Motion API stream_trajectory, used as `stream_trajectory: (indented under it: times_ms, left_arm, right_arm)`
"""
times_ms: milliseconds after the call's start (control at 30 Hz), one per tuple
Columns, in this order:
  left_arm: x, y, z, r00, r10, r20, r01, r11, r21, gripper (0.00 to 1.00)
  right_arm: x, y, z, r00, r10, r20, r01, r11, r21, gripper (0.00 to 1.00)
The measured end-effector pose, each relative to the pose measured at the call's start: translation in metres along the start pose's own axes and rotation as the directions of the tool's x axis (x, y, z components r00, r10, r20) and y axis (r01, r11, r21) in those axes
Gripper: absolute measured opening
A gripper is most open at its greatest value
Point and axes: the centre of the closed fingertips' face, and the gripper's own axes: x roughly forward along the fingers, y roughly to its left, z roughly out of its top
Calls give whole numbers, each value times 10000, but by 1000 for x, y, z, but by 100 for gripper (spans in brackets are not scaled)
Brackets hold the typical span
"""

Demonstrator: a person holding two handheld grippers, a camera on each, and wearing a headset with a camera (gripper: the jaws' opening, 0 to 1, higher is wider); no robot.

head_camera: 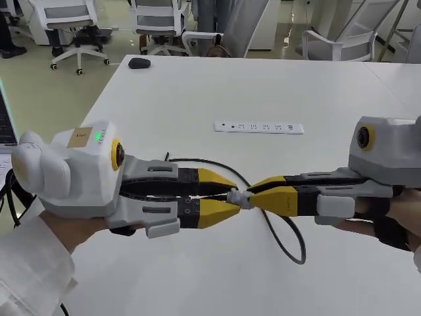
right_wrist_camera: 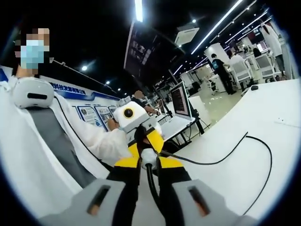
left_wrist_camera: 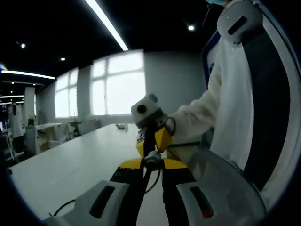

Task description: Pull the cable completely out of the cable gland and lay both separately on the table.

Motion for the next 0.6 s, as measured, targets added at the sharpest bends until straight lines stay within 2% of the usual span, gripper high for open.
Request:
stream_trajectory:
  times_ms: [200,367,500,567,600]
  left_arm:
    - [1,0,1,10000,-19,-13,19,9999,111,15]
    - [-1,1,0,10000,37,17,-37,10000,-47,15]
    - [-2,5,-2,9999,130,11,-130,9991,-414,15]
    - [-2,6,-2,9999,126,20,-123,9954,-949,15]
    - [-2,7,-2,9999,141,13,-139,9960,-887,15]
  right_arm:
    - [2,1,-4,9998,125,-164,-121,9996,246,12]
    - [2,1,-4,9998,63,-163,-61,9998,177,11]
    - [3,0,-4,9996,-170,-240,161,9991,-382,11]
    - [3,-1,-4,9992,-308,-272,280,9948,-975,11]
    - [3,-1,-4,9987,-399,-329,355,9918,-1228,11]
